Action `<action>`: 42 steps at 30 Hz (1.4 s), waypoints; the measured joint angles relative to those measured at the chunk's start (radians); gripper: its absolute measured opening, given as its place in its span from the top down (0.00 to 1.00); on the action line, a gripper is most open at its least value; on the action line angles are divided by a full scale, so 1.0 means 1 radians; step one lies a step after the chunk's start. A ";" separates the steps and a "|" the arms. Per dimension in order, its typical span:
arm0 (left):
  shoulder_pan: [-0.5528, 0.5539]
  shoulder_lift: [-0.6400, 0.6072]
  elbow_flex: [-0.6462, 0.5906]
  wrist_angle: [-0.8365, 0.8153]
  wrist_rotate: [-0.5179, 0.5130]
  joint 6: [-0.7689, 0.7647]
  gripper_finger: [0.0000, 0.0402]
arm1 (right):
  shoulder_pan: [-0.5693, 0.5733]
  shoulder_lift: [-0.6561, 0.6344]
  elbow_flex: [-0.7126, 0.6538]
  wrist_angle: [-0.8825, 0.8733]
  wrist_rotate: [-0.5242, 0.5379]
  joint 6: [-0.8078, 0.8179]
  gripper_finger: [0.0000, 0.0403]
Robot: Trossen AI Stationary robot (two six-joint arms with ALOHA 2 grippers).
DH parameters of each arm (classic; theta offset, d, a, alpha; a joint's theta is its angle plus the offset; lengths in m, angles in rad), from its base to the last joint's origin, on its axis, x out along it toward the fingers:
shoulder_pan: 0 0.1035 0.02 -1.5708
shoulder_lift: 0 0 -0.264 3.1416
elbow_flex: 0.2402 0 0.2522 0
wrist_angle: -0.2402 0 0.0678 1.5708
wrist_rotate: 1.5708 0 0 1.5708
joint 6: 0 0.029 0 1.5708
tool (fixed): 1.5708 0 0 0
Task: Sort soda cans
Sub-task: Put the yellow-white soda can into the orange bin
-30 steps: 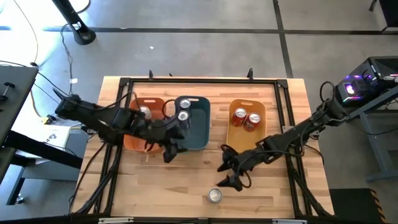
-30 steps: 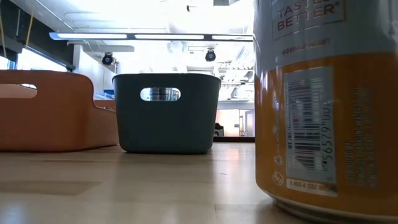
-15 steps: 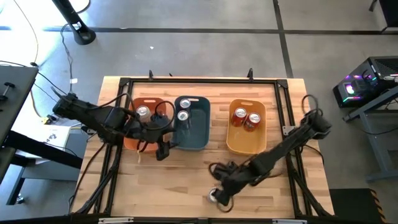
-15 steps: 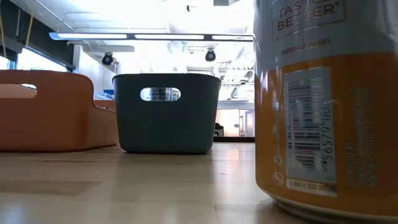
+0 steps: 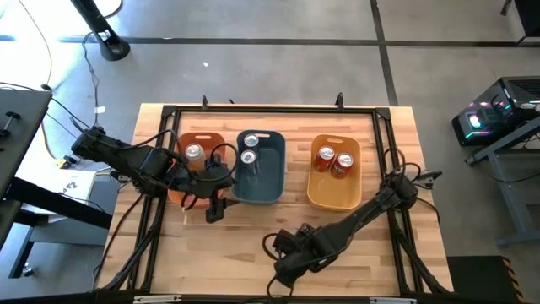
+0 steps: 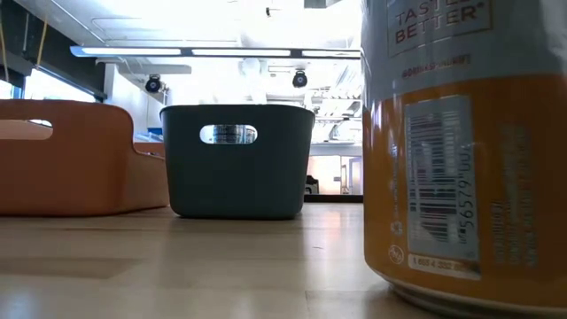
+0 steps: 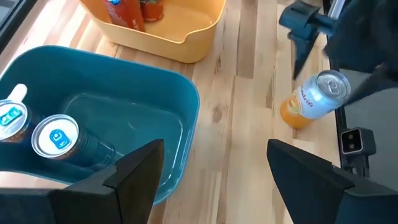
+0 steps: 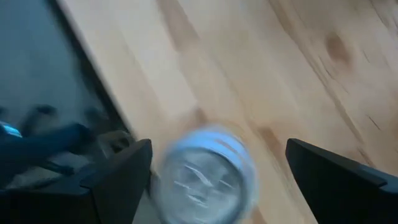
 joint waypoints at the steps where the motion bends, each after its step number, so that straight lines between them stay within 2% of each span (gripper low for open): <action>1: 0.000 0.000 0.000 0.000 0.000 -0.005 0.30 | 0.001 0.010 0.005 -0.027 -0.006 0.007 0.09; 8: 0.001 0.000 0.000 0.000 0.000 -0.008 0.30 | 0.028 0.018 0.017 -0.111 0.034 0.041 0.09; 13: 0.004 0.000 0.000 0.000 0.000 -0.009 0.30 | 0.040 0.017 -0.009 -0.121 -0.037 0.055 0.09; 17: 0.016 0.000 0.001 0.001 0.000 -0.034 0.30 | 0.048 0.017 -0.067 -0.114 -0.108 0.082 0.09; 21: 0.031 0.000 0.001 0.001 0.000 -0.059 0.30 | 0.048 0.018 -0.137 -0.076 -0.136 0.107 0.09; 26: 0.037 0.000 0.001 0.001 -0.001 -0.061 0.30 | 0.048 0.018 -0.176 -0.025 -0.102 0.106 0.09; 35: 0.037 0.000 0.001 0.002 -0.008 -0.061 0.30 | 0.031 0.018 -0.169 -0.024 -0.075 0.092 0.10; 37: 0.037 0.000 0.001 0.002 -0.008 -0.061 0.30 | 0.032 0.018 -0.169 -0.034 -0.075 0.082 0.13; 41: 0.037 0.000 0.001 0.002 -0.007 -0.061 0.30 | 0.038 0.016 -0.168 -0.058 -0.046 0.075 0.31; 42: 0.036 0.000 0.001 0.002 -0.001 -0.061 0.30 | 0.040 0.014 -0.168 -0.064 -0.039 0.071 0.32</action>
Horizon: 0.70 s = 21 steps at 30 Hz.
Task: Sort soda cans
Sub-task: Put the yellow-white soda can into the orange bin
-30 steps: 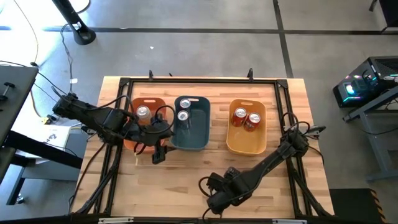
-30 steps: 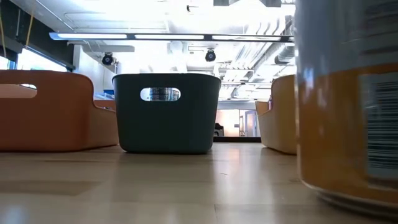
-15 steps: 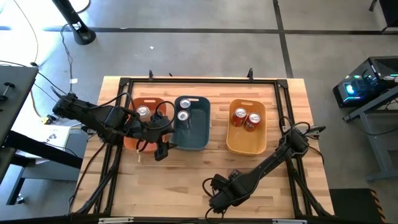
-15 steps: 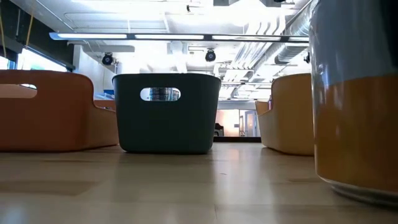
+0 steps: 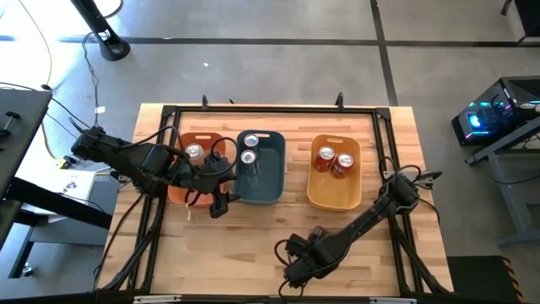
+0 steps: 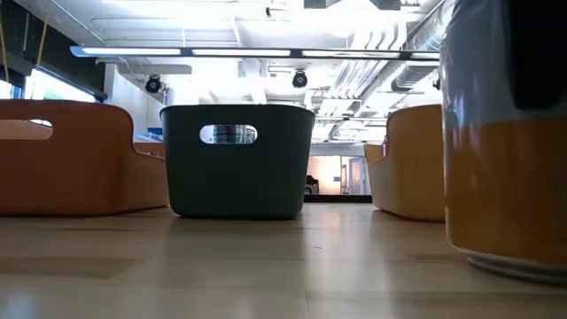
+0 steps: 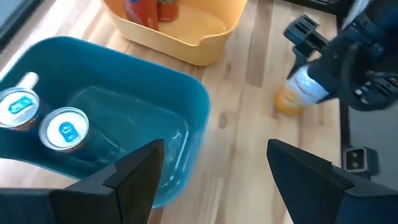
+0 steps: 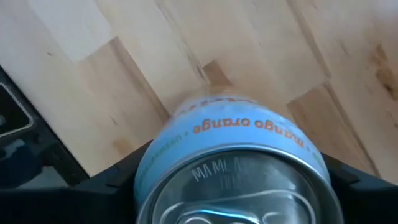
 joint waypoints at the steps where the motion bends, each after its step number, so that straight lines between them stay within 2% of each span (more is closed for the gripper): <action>1: -0.002 0.000 0.000 0.000 0.017 0.001 0.30 | 0.001 -0.001 0.000 -0.006 0.005 -0.008 0.32; 5: -0.033 0.000 -0.001 0.013 0.061 0.015 0.30 | -0.002 -0.019 -0.001 -0.037 0.018 -0.031 0.32; 8: -0.073 -0.008 -0.068 0.135 0.061 0.044 0.30 | -0.016 -0.049 -0.001 -0.039 0.034 -0.038 0.32; 10: -0.103 -0.016 -0.153 0.276 0.078 0.036 0.30 | -0.029 -0.067 0.000 -0.040 0.038 -0.051 0.32; 14: -0.131 -0.022 -0.351 0.630 0.203 -0.046 0.30 | -0.054 -0.105 0.000 -0.042 0.069 -0.054 0.32; 16: -0.134 -0.021 -0.430 0.752 0.241 -0.100 0.30 | -0.068 -0.124 0.000 -0.039 0.077 -0.058 0.32; 18: -0.130 -0.024 -0.476 0.799 0.250 -0.132 0.30 | -0.083 -0.133 0.000 -0.026 0.077 -0.072 0.32; 21: -0.113 -0.047 -0.489 0.765 0.264 -0.109 0.30 | -0.106 -0.135 0.000 0.045 0.071 -0.125 0.32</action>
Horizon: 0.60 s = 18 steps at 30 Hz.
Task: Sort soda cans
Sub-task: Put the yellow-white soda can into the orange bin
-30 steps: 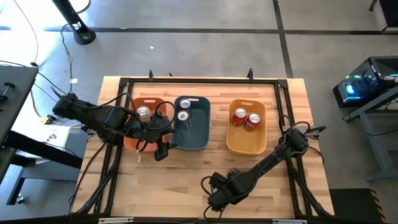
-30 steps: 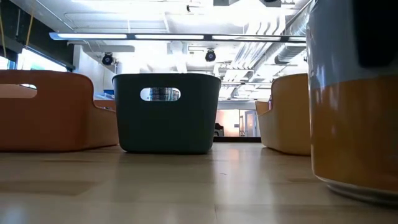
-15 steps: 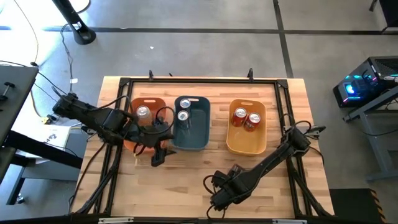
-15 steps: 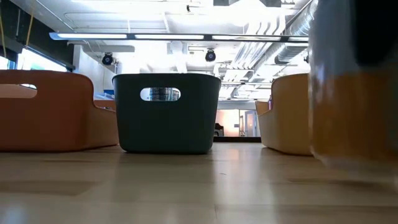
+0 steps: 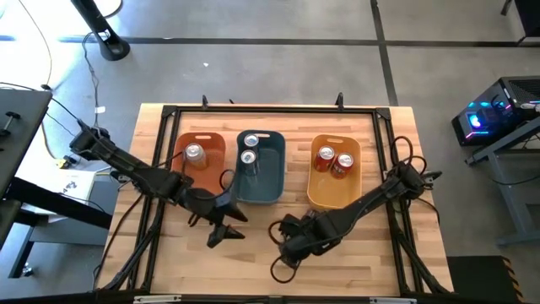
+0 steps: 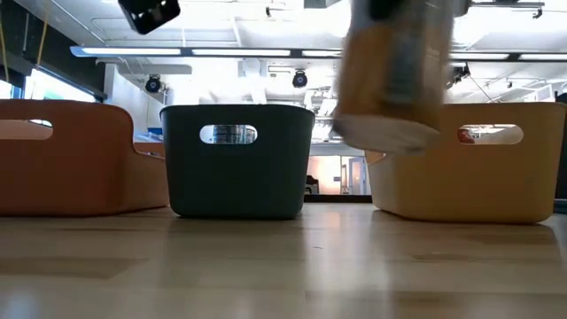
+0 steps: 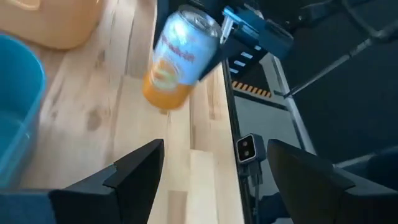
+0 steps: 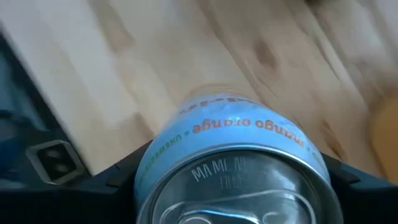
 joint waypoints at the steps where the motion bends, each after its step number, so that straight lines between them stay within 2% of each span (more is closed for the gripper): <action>1: 0.009 -0.012 0.001 -0.011 0.012 0.023 0.30 | -0.009 0.000 0.000 0.029 -0.005 -0.022 0.32; 8: 0.059 -0.087 0.059 -0.239 -0.008 0.260 0.30 | -0.091 0.000 0.044 0.140 -0.011 -0.141 0.32; 13: 0.085 -0.065 0.067 -0.243 0.086 0.402 0.30 | -0.162 -0.002 0.083 0.206 0.008 -0.216 0.32; 18: 0.110 -0.037 0.067 -0.241 0.104 0.416 0.30 | -0.202 -0.002 0.115 0.313 -0.003 -0.293 0.32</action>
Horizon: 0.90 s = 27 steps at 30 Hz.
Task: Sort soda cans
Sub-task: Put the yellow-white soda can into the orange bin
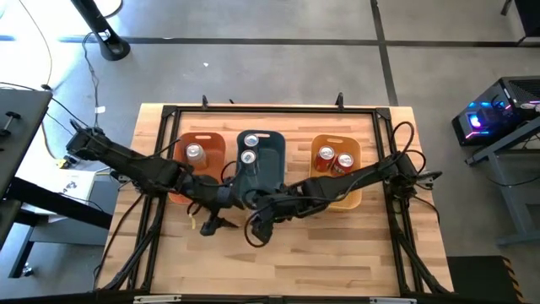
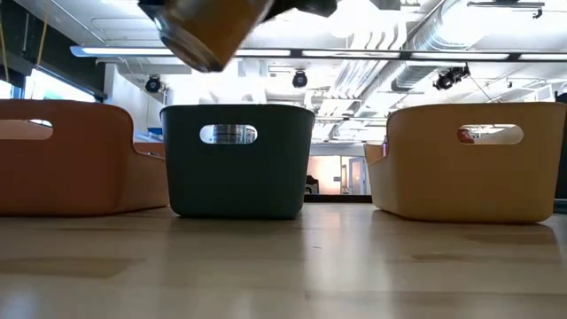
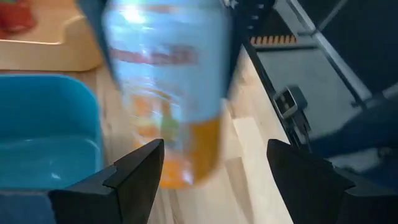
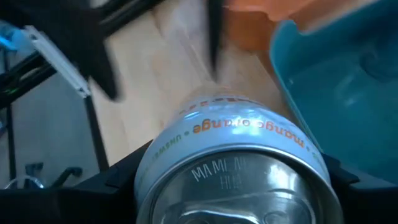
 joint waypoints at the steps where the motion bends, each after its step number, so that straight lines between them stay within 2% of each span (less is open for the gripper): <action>1: 0.007 0.005 0.000 0.016 -0.008 -0.012 0.30 | -0.003 0.000 0.002 0.011 -0.008 -0.024 0.32; 5: 0.018 0.039 0.000 0.080 -0.021 -0.073 0.30 | -0.010 0.000 0.005 0.037 -0.039 -0.100 0.32; 13: 0.018 0.093 -0.002 0.158 0.001 -0.089 0.30 | -0.027 0.001 0.005 0.027 -0.114 -0.202 0.32; 17: 0.027 0.096 -0.002 0.158 0.002 -0.099 0.30 | -0.028 0.001 0.005 0.011 -0.108 -0.234 0.32; 21: 0.025 0.090 -0.002 0.159 0.047 -0.162 0.30 | -0.028 0.001 0.006 -0.012 -0.086 -0.255 0.32; 27: 0.003 0.071 0.002 0.145 0.067 -0.197 0.30 | -0.027 -0.006 0.037 0.011 -0.105 -0.301 0.32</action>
